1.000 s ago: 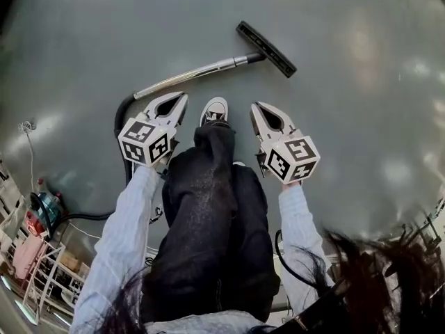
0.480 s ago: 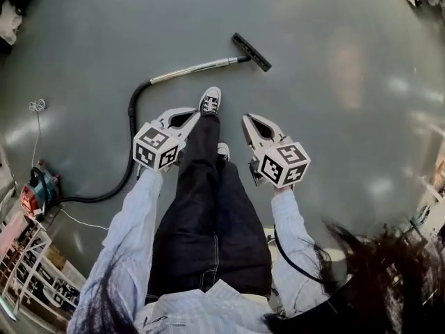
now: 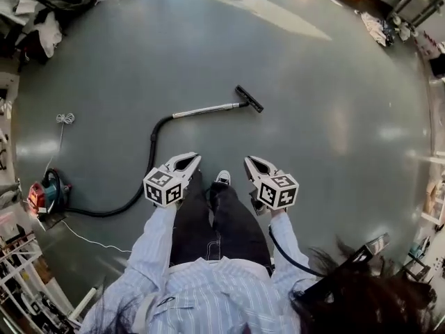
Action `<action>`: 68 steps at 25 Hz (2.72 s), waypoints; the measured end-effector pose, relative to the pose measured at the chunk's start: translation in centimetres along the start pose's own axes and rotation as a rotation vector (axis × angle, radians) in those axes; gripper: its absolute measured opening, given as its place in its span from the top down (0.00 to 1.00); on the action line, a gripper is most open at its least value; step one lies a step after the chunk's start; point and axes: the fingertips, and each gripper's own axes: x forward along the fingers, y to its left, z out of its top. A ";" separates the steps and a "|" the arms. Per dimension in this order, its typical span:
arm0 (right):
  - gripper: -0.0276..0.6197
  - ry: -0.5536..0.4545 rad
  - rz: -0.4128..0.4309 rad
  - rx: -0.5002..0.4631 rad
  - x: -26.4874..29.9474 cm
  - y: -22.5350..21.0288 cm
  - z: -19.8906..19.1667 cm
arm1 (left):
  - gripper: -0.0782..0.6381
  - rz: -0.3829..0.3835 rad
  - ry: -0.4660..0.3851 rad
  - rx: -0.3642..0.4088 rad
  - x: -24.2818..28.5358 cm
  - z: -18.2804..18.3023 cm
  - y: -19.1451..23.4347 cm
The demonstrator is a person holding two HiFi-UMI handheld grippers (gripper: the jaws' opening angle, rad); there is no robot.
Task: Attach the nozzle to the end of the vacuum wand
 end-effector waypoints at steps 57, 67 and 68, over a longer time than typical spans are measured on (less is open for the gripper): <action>0.95 -0.097 -0.050 -0.183 -19.0 27.7 -29.5 | 0.88 -0.175 -0.129 0.187 -29.6 -25.0 -24.2; 0.95 -0.054 0.036 -0.278 -19.5 30.6 -33.0 | 0.88 -0.081 -0.144 0.207 -32.8 -28.7 -25.7; 0.95 -0.051 0.042 -0.285 -19.5 30.8 -33.1 | 0.88 -0.074 -0.147 0.205 -33.1 -28.8 -25.8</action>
